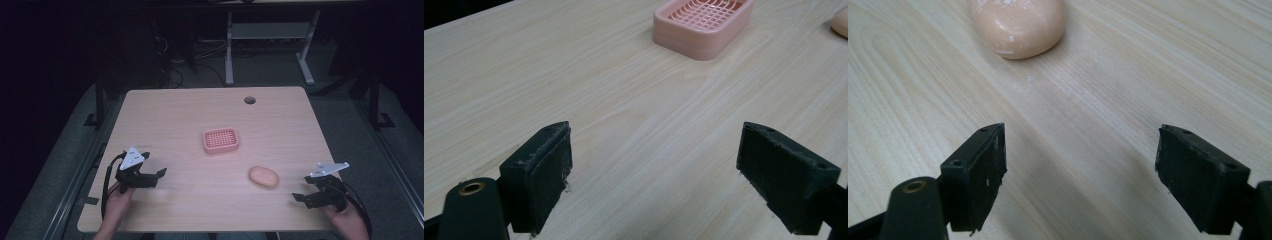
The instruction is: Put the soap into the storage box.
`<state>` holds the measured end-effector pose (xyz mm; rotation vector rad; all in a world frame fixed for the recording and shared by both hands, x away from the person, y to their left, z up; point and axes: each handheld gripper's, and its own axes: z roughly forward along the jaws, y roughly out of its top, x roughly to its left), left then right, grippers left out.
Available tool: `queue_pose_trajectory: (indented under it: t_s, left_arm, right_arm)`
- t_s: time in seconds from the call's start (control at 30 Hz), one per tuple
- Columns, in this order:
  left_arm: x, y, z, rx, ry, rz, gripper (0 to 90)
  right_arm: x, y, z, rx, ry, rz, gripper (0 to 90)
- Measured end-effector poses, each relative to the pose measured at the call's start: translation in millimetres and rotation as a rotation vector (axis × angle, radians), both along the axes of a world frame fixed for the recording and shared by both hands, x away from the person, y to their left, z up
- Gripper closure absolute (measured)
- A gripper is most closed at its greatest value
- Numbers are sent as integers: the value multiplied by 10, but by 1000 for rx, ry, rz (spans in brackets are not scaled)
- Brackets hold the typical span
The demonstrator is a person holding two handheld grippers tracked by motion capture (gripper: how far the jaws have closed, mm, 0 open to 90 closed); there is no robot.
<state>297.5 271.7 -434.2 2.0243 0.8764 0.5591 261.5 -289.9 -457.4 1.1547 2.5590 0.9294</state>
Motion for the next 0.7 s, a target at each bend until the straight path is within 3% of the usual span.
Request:
queue_pose_trajectory:
  t_s: [0.3,0.7]
  left_arm:
    - [-12,47,-14,-49,11,15,143]
    - [-28,53,-12,-29,0,17,143]
  right_arm:
    - [58,133,84,-20,10,43,172]
    - [164,400,250,-60,4,115,170]
